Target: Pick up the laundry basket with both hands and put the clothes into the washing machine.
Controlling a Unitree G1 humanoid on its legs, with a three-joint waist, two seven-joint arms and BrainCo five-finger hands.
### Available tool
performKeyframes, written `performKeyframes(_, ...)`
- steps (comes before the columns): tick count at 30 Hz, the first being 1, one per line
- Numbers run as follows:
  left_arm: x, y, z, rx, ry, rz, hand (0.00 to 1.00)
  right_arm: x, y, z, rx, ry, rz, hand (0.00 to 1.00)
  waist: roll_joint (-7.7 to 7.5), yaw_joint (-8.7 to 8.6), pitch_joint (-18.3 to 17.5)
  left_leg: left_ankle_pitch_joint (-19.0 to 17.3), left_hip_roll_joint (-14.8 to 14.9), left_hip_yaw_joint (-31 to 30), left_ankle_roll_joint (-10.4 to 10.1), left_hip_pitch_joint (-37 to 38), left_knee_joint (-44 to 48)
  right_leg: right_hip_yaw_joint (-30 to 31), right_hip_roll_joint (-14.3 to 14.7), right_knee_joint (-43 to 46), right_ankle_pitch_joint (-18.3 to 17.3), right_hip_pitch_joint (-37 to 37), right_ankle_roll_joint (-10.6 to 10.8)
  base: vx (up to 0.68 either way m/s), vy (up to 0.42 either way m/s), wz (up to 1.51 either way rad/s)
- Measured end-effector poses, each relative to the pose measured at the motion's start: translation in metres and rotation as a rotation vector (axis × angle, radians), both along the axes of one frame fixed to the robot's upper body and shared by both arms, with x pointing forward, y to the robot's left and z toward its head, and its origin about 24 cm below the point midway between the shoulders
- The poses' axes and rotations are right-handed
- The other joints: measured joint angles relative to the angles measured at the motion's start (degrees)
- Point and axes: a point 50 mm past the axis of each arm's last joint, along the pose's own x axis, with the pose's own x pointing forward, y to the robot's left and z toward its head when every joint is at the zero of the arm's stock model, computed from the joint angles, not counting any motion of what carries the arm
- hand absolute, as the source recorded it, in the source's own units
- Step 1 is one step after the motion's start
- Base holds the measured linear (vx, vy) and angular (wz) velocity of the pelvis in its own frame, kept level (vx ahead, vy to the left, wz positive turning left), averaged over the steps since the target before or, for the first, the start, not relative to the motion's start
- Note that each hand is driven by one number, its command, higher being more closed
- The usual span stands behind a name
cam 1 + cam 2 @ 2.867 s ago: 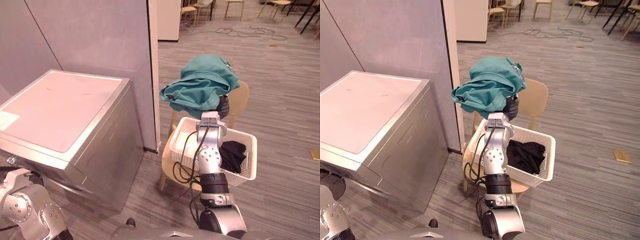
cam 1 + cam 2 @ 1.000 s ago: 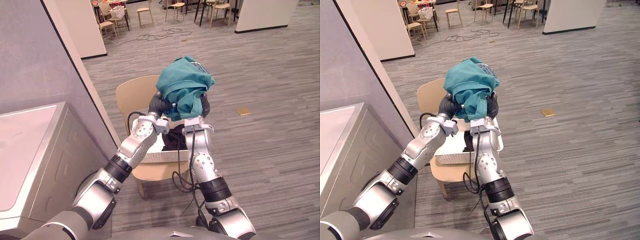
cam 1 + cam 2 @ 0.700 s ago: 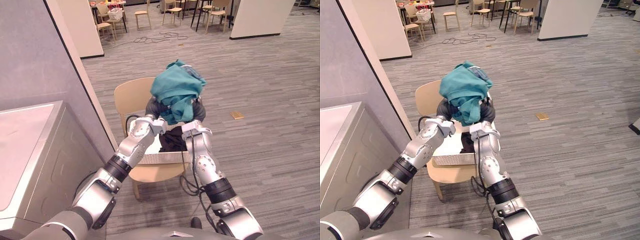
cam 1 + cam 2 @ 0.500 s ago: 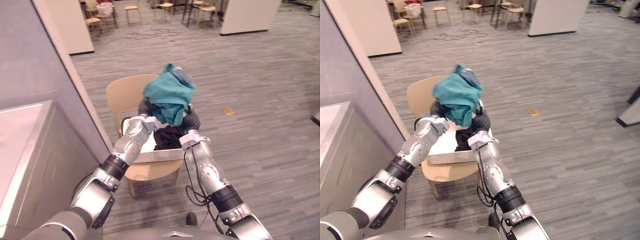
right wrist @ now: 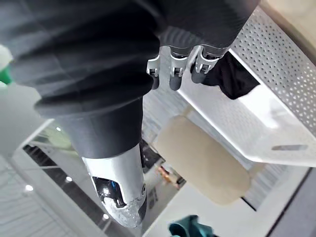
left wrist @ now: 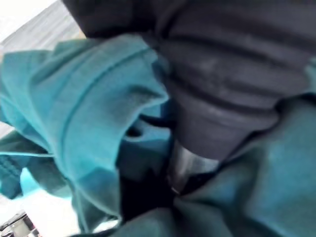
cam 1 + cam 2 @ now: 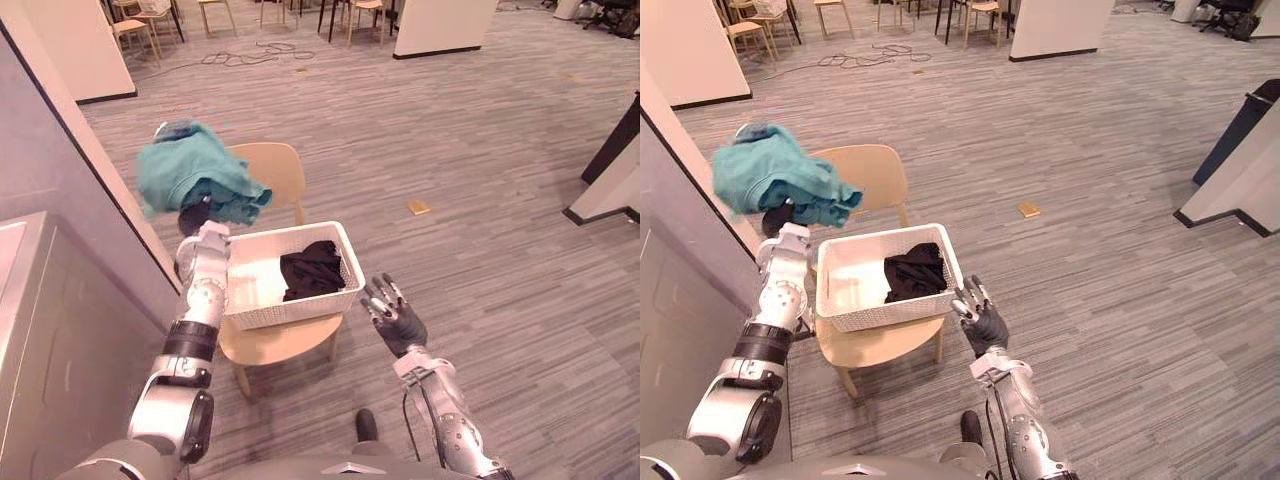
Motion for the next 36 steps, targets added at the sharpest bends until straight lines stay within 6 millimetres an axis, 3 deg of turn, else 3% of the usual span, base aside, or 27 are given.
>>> performKeyframes(6, -0.050, 0.036, -0.043, -0.050, 0.085, 0.162, 1.00, -0.020, -0.045, -0.018, 0.045, 0.066, -0.302, 0.00, 0.97, 0.10, 0.37, -0.49, 0.81, 1.37, -0.24, 0.92, -0.08, 1.13, 1.22, 0.01, -0.18, 0.06, 0.08, 0.02, -0.013, -0.12)
performKeyframes(9, -0.087, 0.041, -0.082, -0.021, 0.205, 0.168, 1.00, -0.042, -0.077, -0.048, 0.017, 0.198, -0.492, 0.00, 1.44, 0.65, 0.82, -0.96, 0.95, 1.17, -0.02, 1.71, 0.12, 0.99, 1.21, 0.01, -0.36, 1.20, 0.20, 0.03, -0.006, 0.04)
performKeyframes(11, -0.122, 0.037, -0.115, 0.007, 0.330, 0.135, 1.00, -0.077, -0.097, -0.079, 0.045, 0.354, -0.678, 0.00, 1.62, 1.81, 0.98, -2.43, 1.38, 1.01, -0.15, 2.80, 1.70, 0.76, 1.19, 0.01, -1.07, 3.12, 0.43, 0.00, -0.002, 0.03)
performKeyframes(14, -0.163, 0.028, -0.144, 0.028, 0.462, 0.088, 1.00, -0.118, -0.108, -0.104, 0.092, 0.503, -0.854, 0.00, 1.82, 2.91, 0.97, -4.06, 1.61, 0.01, 0.35, 2.79, 3.12, -0.63, 0.66, 0.79, -2.52, 4.54, 0.79, -0.01, -0.004, 0.19)
performKeyframes(18, -0.206, 0.031, -0.174, 0.075, 0.626, 0.045, 1.00, -0.186, -0.106, -0.139, 0.174, 0.762, -1.051, 0.00, 1.76, 4.73, 0.90, -4.17, 1.67, -0.32, 0.36, 3.12, 3.15, -1.90, 0.10, 3.27, -3.96, 4.63, 0.87, -0.02, -0.004, 0.14)
performKeyframes(19, -0.207, 0.031, -0.175, 0.074, 0.635, 0.044, 1.00, -0.190, -0.105, -0.142, 0.179, 0.780, -1.060, 0.00, 1.72, 4.85, 0.89, -4.17, 1.66, -0.37, 0.36, 3.12, 3.15, -1.98, 0.05, 3.39, -4.03, 4.64, 0.88, -0.02, -0.005, 0.13)
performKeyframes(21, -0.220, 0.033, -0.187, 0.058, 0.700, 0.047, 1.00, -0.220, -0.092, -0.158, 0.243, 0.919, -1.128, 0.00, 1.54, 5.80, 0.73, -4.15, 1.51, -0.65, 0.40, 3.14, 3.17, -2.29, -0.27, 3.97, -4.49, 4.70, 0.87, -0.02, -0.004, 0.09)
performKeyframes(24, -0.233, 0.030, -0.199, 0.029, 0.769, 0.050, 1.00, -0.239, -0.073, -0.170, 0.312, 1.035, -1.147, 0.00, 1.43, 5.90, 0.63, -4.19, 1.38, -1.33, 0.49, 3.59, 3.14, -3.29, -0.60, 3.71, -4.79, 5.84, 0.55, -0.02, -0.006, 0.11)
performKeyframes(27, -0.243, 0.025, -0.210, 0.011, 0.834, 0.027, 1.00, -0.246, -0.059, -0.176, 0.357, 1.119, -1.127, 0.00, 1.71, 5.86, 0.58, -4.22, 1.38, -1.78, 0.54, 3.47, 3.17, -3.58, -0.64, 3.68, -4.88, 6.02, 0.63, -0.02, -0.012, 0.05)
performKeyframes(30, -0.248, 0.020, -0.215, 0.023, 0.876, -0.010, 1.00, -0.238, -0.060, -0.179, 0.348, 1.128, -1.099, 0.00, 2.01, 5.73, 0.86, -4.18, 1.55, -2.07, 0.62, 2.82, 3.38, -3.64, -0.48, 3.69, -4.89, 5.65, 0.61, -0.02, -0.015, 0.04)
performKeyframes(33, -0.248, 0.019, -0.215, 0.029, 0.879, -0.021, 1.00, -0.209, -0.061, -0.180, 0.299, 1.096, -0.995, 0.00, 2.29, 5.72, 2.73, -5.05, 2.91, -2.39, 1.09, 2.09, 5.97, -3.68, 0.25, 5.97, -6.19, 5.26, 0.23, -0.03, -0.032, 0.05)
performKeyframes(36, -0.246, 0.020, -0.214, 0.028, 0.865, -0.018, 1.00, -0.171, -0.060, -0.179, 0.220, 1.038, -0.838, 0.00, 2.80, 6.23, 4.39, -6.46, 5.43, -4.02, 1.67, -3.17, 13.43, -4.72, 0.69, 14.43, -10.34, 0.89, -0.23, -0.04, -0.062, 0.31)
